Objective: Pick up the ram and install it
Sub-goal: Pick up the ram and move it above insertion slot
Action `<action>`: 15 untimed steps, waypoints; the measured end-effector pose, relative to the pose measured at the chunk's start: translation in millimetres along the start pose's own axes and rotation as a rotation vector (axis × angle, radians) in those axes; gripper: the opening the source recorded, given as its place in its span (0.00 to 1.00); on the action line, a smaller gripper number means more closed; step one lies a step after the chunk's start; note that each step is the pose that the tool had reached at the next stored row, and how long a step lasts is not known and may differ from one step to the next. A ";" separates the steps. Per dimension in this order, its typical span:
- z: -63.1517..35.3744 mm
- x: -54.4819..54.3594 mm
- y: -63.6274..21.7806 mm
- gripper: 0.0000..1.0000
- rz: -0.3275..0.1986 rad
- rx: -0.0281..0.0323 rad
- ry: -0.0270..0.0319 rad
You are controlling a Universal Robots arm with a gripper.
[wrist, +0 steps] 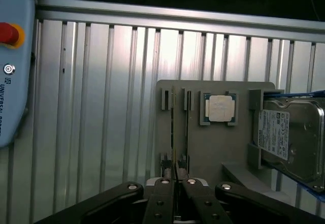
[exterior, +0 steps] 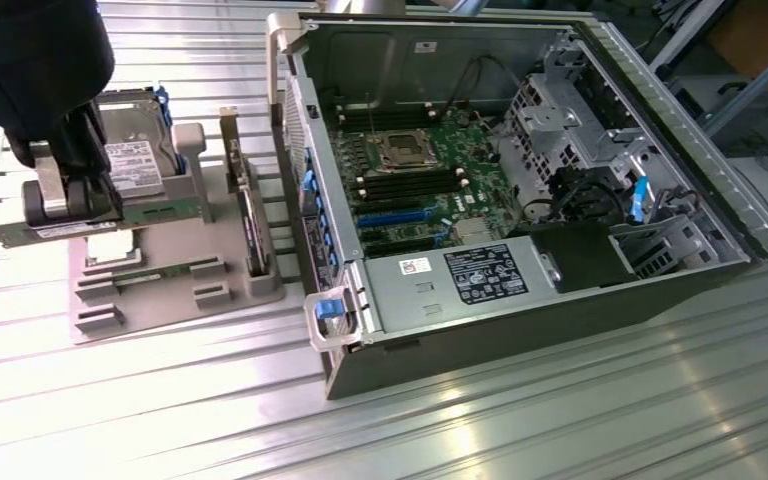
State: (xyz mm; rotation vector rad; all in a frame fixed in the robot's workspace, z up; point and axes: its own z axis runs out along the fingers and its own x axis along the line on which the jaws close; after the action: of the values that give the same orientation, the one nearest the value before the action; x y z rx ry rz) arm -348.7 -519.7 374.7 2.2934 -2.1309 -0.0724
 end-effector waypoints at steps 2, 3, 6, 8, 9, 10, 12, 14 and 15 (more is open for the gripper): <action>-3.8 -0.1 0.1 0.12 0.000 0.0000 0.0000; -8.2 -0.2 0.3 0.12 0.000 0.0000 0.0000; -14.2 -0.4 0.5 0.12 0.000 -0.0001 0.0001; -22.0 -0.6 0.9 0.12 0.000 0.0000 0.0000; -25.0 -0.7 1.0 0.12 0.000 0.0000 0.0000; -28.1 -0.8 1.1 0.12 0.000 0.0000 0.0001; -31.5 -0.8 1.2 0.12 0.000 0.0000 0.0000; -35.1 -0.9 1.3 0.12 0.000 0.0000 0.0001; -37.9 -1.0 1.5 0.12 0.000 0.0001 0.0000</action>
State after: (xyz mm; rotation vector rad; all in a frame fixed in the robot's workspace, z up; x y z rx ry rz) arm -348.6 -519.7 412.6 2.2934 -2.1309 -0.0724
